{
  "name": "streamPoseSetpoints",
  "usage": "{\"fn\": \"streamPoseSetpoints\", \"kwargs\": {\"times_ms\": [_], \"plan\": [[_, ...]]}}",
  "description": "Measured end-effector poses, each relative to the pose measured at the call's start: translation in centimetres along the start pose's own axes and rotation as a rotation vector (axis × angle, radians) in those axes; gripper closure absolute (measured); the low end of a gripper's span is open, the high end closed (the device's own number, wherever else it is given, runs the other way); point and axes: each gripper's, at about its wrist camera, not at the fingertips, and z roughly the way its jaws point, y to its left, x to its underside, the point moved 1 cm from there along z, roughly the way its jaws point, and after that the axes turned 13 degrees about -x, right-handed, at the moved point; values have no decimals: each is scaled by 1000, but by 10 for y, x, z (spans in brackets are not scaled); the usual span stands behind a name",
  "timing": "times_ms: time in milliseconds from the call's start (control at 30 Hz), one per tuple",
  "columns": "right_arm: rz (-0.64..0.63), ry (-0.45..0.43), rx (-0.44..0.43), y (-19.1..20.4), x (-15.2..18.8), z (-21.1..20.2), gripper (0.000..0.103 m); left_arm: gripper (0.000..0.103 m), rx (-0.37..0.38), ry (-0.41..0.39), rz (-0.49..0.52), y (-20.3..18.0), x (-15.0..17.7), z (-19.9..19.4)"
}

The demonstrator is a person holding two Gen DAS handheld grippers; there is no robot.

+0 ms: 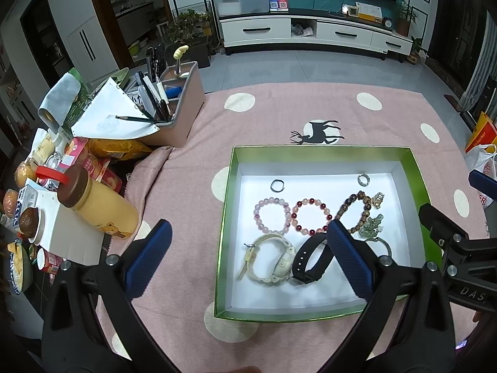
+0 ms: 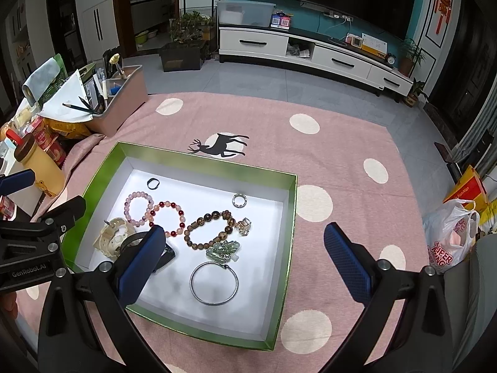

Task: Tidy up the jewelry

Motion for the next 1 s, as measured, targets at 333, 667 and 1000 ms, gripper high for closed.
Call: {"fn": "streamPoseSetpoints", "kwargs": {"times_ms": [333, 667, 1000], "plan": [[-2, 5, 1, 2, 1, 4, 1, 2, -4, 7, 0, 1, 2, 4], [-2, 5, 1, 2, 1, 4, 1, 2, -2, 7, 1, 1, 2, 5], [-2, 4, 4, 1, 1, 4, 1, 2, -3, 7, 1, 1, 1, 5]]}}
